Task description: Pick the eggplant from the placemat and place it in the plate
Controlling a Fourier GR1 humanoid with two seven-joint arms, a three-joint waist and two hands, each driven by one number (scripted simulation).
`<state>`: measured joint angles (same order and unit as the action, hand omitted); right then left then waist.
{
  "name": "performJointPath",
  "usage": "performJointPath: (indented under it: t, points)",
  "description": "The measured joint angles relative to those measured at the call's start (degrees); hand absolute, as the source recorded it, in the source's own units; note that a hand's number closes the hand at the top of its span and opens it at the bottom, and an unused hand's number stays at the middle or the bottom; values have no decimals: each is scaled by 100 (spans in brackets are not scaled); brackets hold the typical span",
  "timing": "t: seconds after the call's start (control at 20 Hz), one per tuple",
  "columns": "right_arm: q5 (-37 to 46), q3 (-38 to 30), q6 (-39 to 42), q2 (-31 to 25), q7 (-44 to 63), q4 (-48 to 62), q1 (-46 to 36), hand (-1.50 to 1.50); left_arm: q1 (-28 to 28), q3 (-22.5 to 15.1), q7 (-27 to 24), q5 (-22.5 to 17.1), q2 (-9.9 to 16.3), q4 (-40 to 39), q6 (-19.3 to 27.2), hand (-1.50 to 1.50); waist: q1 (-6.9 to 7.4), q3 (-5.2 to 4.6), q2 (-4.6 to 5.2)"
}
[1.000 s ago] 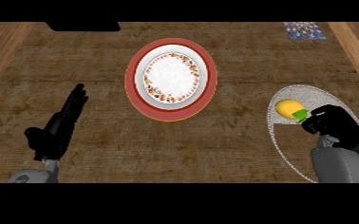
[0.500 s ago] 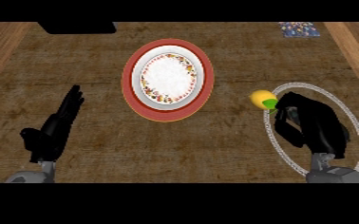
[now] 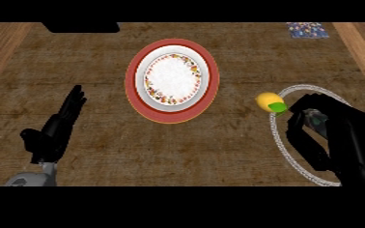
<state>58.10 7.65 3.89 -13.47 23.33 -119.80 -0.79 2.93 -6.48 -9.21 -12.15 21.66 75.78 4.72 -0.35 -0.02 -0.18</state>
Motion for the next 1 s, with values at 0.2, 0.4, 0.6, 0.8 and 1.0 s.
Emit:
performJointPath:
  t: [0.2, 0.4, 0.6, 0.8, 1.0]
  points:
    - [87, 142, 285, 192, 247, -204, -476, 150, 41, 89, -69, 126, -97, -89, -73, 0, 28, -1, 9]
    - [183, 257, 470, 486, 524, 96, -1187, 150, -7, 142, 16, 222, -177, 51, -96, 0, 55, 0, 13]
    - [293, 348, 539, 810, 711, 760, -1997, 150, 44, 187, 57, 313, -227, 26, -171, 0, 73, 0, 19]
    - [279, 474, 372, 1103, 762, 1645, -2626, 150, 177, 240, 18, 377, -340, -127, -180, 0, 90, -1, 27]
    - [98, 737, -113, 1254, 924, 2613, -3190, 150, 185, 263, 48, 441, -385, -93, -221, 0, 114, 0, 30]
